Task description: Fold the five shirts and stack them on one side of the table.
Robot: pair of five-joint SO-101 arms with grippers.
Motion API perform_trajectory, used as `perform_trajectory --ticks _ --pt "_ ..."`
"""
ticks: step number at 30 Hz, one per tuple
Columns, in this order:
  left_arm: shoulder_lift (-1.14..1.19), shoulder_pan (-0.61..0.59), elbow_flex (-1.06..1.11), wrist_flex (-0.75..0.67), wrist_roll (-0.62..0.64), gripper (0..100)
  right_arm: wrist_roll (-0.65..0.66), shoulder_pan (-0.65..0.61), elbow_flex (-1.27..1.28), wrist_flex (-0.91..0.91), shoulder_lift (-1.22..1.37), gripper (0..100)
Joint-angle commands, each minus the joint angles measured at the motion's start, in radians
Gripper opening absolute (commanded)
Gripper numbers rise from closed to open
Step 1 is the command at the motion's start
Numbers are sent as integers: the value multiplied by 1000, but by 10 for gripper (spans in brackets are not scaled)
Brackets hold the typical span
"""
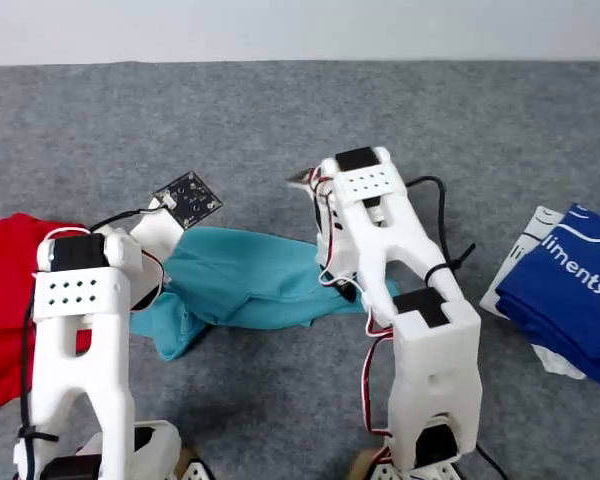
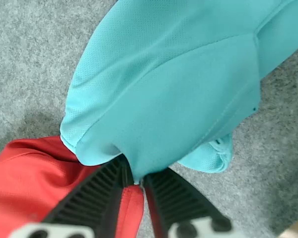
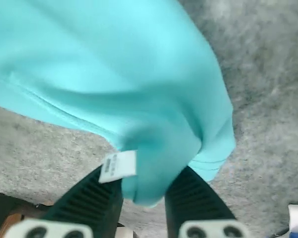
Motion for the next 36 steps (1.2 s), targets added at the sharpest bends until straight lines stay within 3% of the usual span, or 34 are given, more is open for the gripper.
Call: perform_trajectory --ticks 1,7,14,26,36 --pt "0 -2 -4 -18 8 5 40 41 -46 42 -67 79" --pt "0 -2 -4 -18 8 5 46 128 -43 42 -128 173" --pt "0 3 -4 -18 8 5 103 205 -44 41 -134 152" --pt "0 3 30 -66 9 5 94 53 -49 28 -133 154" --pt "0 3 50 -69 9 5 77 33 -52 -16 -76 154"
